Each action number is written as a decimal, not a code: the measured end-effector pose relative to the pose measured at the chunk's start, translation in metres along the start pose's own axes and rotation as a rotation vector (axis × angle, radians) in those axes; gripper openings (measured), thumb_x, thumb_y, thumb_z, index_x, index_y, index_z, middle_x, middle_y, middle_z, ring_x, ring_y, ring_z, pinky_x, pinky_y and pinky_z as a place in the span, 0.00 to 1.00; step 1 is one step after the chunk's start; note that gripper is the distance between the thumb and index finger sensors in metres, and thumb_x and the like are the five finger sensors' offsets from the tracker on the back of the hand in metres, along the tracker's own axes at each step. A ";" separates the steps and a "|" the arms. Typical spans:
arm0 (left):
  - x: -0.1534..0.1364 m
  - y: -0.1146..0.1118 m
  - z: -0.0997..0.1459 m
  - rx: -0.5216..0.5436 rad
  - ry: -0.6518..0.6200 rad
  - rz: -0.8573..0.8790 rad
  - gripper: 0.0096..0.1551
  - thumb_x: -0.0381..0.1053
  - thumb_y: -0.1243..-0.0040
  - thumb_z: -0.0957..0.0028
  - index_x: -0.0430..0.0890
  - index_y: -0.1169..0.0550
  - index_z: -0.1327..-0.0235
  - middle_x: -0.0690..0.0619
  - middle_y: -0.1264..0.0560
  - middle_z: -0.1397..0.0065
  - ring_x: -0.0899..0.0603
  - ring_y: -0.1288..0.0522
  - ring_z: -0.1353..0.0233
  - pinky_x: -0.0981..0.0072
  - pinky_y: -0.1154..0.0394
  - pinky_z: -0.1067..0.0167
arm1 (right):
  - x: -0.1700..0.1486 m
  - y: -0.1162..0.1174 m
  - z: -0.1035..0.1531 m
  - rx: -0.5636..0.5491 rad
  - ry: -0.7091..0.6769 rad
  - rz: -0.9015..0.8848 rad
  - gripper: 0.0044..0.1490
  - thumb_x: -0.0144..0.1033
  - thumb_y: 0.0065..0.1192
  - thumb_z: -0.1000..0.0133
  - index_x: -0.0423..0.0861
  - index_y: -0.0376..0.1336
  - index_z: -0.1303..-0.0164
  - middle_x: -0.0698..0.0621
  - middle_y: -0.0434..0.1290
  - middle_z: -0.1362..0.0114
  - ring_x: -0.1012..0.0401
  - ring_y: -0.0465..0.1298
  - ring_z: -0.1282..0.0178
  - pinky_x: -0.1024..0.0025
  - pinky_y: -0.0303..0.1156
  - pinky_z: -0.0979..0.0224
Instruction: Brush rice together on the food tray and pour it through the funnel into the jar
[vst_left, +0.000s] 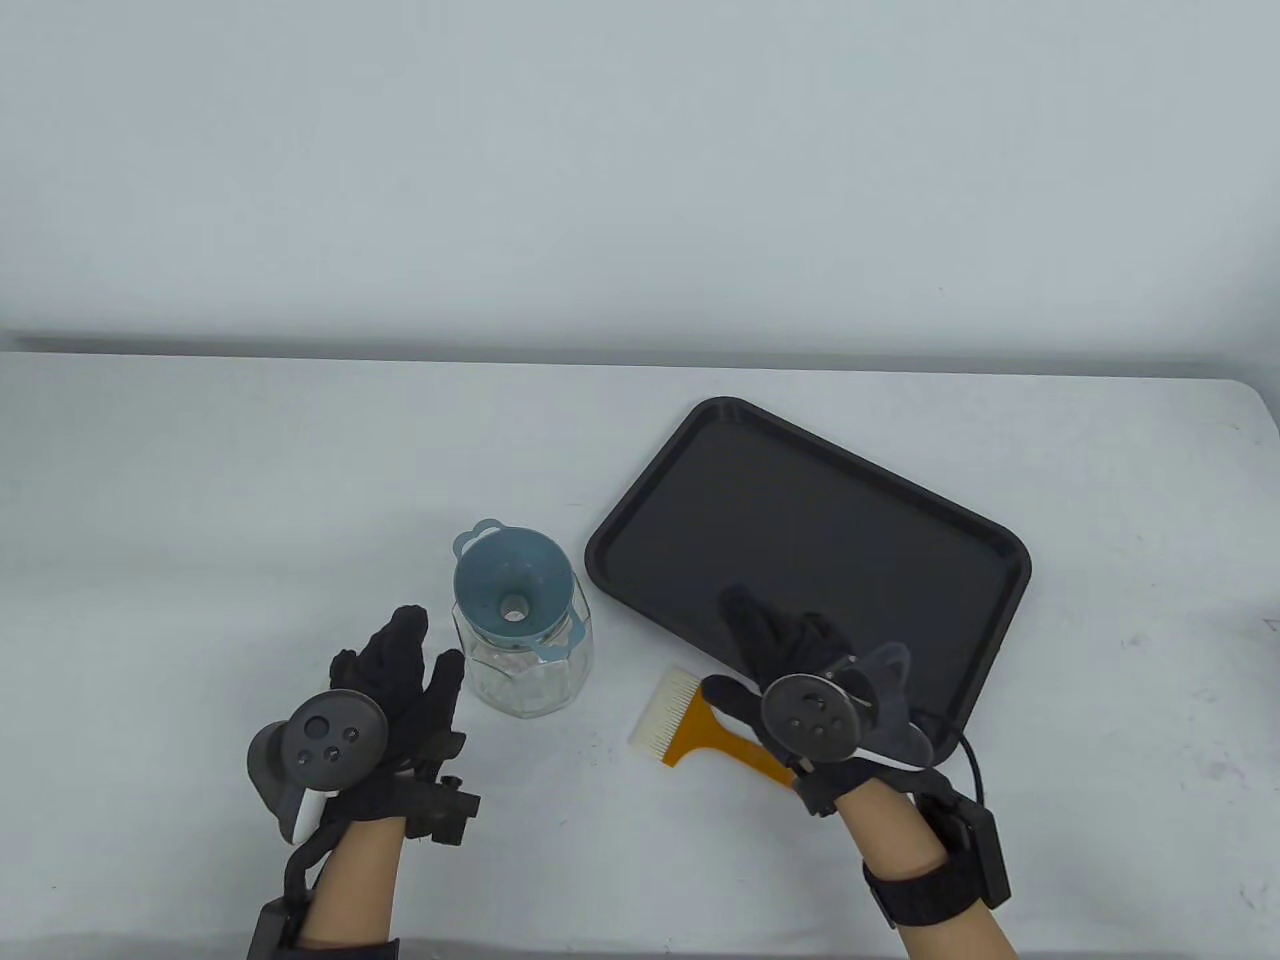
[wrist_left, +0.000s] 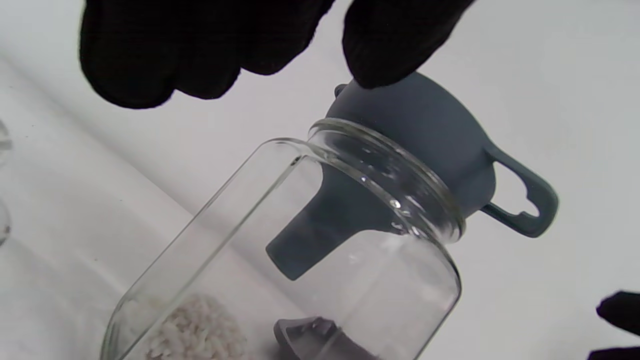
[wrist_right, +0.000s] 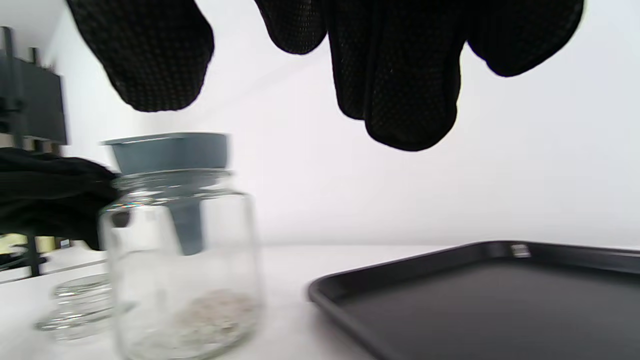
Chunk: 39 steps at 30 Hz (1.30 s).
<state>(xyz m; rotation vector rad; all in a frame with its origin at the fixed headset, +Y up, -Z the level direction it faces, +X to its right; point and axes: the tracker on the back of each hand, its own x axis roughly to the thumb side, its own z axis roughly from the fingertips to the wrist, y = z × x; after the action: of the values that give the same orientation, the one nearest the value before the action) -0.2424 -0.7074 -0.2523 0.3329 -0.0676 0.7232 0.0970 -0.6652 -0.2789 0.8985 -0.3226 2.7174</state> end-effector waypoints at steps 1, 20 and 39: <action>0.000 0.000 0.000 -0.002 0.003 0.000 0.42 0.51 0.47 0.41 0.24 0.38 0.25 0.19 0.34 0.30 0.15 0.30 0.38 0.13 0.53 0.37 | 0.012 0.003 -0.011 0.024 -0.029 0.001 0.52 0.55 0.61 0.46 0.38 0.45 0.22 0.32 0.61 0.27 0.40 0.74 0.35 0.34 0.62 0.36; -0.003 0.001 -0.004 -0.005 0.018 0.019 0.41 0.51 0.47 0.41 0.25 0.38 0.25 0.20 0.34 0.30 0.15 0.30 0.37 0.14 0.52 0.37 | 0.070 0.023 -0.090 -0.030 -0.096 0.099 0.28 0.40 0.58 0.45 0.47 0.61 0.34 0.34 0.54 0.21 0.35 0.63 0.24 0.32 0.57 0.32; -0.004 -0.001 -0.003 -0.011 0.007 0.023 0.41 0.51 0.47 0.41 0.24 0.38 0.25 0.19 0.34 0.30 0.14 0.30 0.38 0.13 0.53 0.37 | -0.010 -0.034 -0.019 -0.362 0.182 -0.032 0.26 0.39 0.57 0.44 0.41 0.61 0.38 0.39 0.65 0.28 0.39 0.72 0.33 0.36 0.62 0.36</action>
<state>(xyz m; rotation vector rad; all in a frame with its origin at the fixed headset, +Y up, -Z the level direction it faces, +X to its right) -0.2452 -0.7097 -0.2564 0.3195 -0.0684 0.7463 0.1046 -0.6298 -0.2959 0.5480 -0.7235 2.5662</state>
